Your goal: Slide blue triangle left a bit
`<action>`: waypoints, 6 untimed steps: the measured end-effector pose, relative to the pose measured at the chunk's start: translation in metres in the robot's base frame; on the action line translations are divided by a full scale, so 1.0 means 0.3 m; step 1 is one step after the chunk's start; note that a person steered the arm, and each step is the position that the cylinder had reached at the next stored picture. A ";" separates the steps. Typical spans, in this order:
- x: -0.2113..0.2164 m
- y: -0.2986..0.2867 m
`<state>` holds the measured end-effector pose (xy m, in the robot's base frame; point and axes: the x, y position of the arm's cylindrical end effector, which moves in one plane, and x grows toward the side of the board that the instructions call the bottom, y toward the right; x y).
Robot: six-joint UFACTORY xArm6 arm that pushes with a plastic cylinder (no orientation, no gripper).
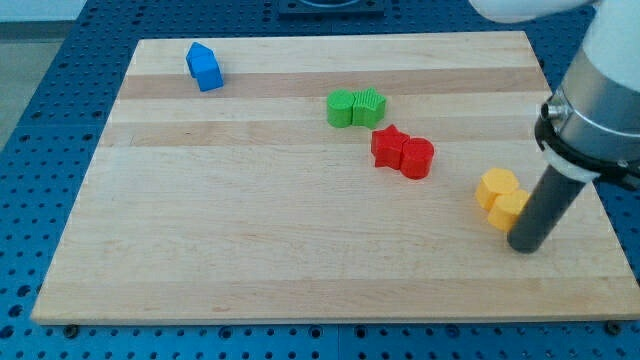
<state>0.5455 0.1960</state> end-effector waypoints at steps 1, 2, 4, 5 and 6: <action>-0.058 -0.009; -0.116 -0.011; -0.267 -0.053; -0.344 -0.086; -0.368 -0.095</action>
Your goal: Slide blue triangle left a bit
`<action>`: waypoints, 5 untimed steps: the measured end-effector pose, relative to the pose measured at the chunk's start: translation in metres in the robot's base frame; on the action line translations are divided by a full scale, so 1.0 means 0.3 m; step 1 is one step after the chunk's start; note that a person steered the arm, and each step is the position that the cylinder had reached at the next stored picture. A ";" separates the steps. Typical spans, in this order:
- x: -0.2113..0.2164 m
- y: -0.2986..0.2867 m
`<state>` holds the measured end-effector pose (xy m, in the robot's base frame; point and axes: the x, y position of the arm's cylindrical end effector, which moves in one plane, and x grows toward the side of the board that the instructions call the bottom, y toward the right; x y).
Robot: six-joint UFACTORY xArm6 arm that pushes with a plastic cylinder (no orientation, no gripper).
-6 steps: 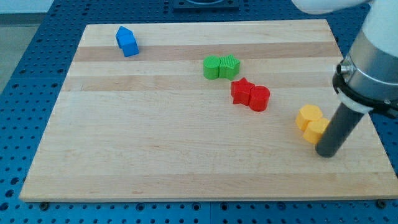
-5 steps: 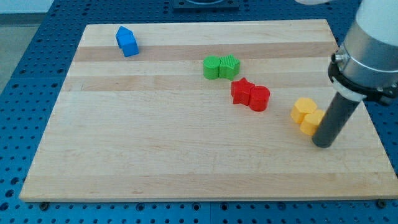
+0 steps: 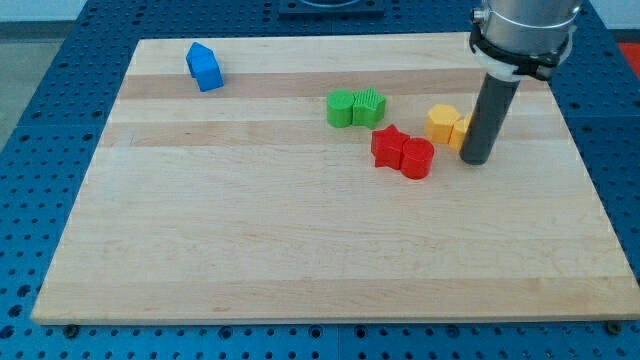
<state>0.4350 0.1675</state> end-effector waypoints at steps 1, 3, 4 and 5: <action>0.141 -0.009; 0.179 -0.301; 0.125 -0.383; 0.094 -0.353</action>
